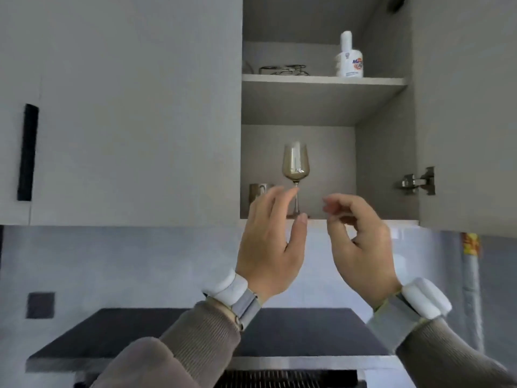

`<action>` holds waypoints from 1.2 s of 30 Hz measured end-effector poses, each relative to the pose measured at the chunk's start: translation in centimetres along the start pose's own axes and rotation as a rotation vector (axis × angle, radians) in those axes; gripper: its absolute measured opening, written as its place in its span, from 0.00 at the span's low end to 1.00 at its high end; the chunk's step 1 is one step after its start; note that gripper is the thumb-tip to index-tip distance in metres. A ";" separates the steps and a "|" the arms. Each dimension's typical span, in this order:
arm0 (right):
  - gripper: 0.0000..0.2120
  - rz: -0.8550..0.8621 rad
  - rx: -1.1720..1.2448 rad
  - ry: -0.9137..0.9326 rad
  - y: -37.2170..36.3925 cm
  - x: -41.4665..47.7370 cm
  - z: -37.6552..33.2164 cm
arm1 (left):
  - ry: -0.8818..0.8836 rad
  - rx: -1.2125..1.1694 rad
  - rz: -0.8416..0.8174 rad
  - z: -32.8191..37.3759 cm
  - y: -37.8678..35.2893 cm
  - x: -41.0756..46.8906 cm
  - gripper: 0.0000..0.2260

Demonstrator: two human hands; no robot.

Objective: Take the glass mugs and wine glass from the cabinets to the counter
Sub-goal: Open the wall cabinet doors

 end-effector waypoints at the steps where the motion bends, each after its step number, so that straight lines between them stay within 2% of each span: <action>1: 0.16 -0.023 0.005 -0.028 -2.1 0.1 0.2 | 0.010 0.024 -0.006 -1.9 1.1 -0.2 0.23; 6: 0.17 -0.200 0.020 -0.229 -11.4 0.9 1.0 | 0.097 0.114 -0.023 -9.4 5.3 -1.0 0.24; 10: 0.23 -0.361 -0.080 -0.309 -16.6 2.3 1.5 | 0.100 0.141 -0.057 -12.6 7.0 -1.3 0.25; 15: 0.17 -0.400 -0.050 -0.331 -19.6 3.3 1.3 | 0.062 0.052 -0.067 -13.7 8.1 -0.6 0.26; 22: 0.15 -0.305 -0.067 -0.349 -18.6 2.5 0.0 | 0.118 0.043 -0.119 -12.3 9.7 0.0 0.24; 27: 0.14 -0.308 0.040 -0.359 -16.6 -0.1 -4.8 | 0.134 0.065 -0.118 -8.9 12.5 -0.6 0.23; 31: 0.08 -0.306 0.136 -0.334 -15.0 -2.4 -8.9 | 0.163 0.061 -0.086 -4.9 15.1 -0.9 0.24; 36: 0.17 -0.278 0.146 -0.229 -14.1 -6.4 -14.5 | 0.211 0.007 -0.055 -0.2 19.6 -1.1 0.25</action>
Point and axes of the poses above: each hand's wrist, its own x-axis towards the middle knuckle, its own y-axis out of the back of the hand, z = x × y, the point moved 3 cm from there along x, towards the middle knuckle, and after that the axes turned 14 degrees about -y, right-handed, at the moved point
